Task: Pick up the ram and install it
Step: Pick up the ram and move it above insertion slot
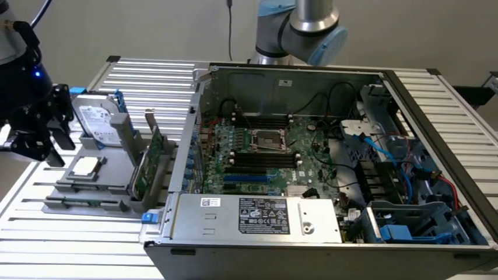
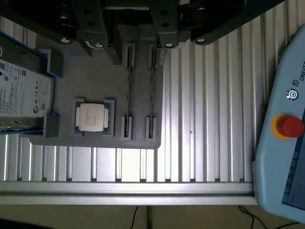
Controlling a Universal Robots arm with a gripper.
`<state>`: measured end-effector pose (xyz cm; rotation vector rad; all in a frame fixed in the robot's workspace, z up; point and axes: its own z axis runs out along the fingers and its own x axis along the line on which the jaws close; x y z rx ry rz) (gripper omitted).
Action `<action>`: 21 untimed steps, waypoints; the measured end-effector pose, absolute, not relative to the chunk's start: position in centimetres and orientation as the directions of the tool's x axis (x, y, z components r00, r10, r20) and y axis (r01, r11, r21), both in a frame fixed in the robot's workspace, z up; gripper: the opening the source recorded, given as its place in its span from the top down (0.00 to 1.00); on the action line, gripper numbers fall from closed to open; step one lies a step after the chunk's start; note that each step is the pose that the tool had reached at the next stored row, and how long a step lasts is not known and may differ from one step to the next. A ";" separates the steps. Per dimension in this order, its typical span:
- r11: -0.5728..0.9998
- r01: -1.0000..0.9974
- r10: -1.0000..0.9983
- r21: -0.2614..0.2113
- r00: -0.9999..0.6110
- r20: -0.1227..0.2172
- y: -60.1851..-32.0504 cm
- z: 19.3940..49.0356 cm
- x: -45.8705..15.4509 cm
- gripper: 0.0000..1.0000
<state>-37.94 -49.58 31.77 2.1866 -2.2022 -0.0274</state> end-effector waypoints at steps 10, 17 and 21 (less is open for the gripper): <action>0.002 -0.999 -1.000 0.039 -0.001 0.014 -49.7 30.0 -37.8 0.58; -0.001 -0.999 -1.000 0.039 0.002 0.014 -49.8 28.7 -37.8 0.58; -0.001 -0.999 -1.000 0.039 0.002 0.014 -50.3 28.0 -37.8 0.58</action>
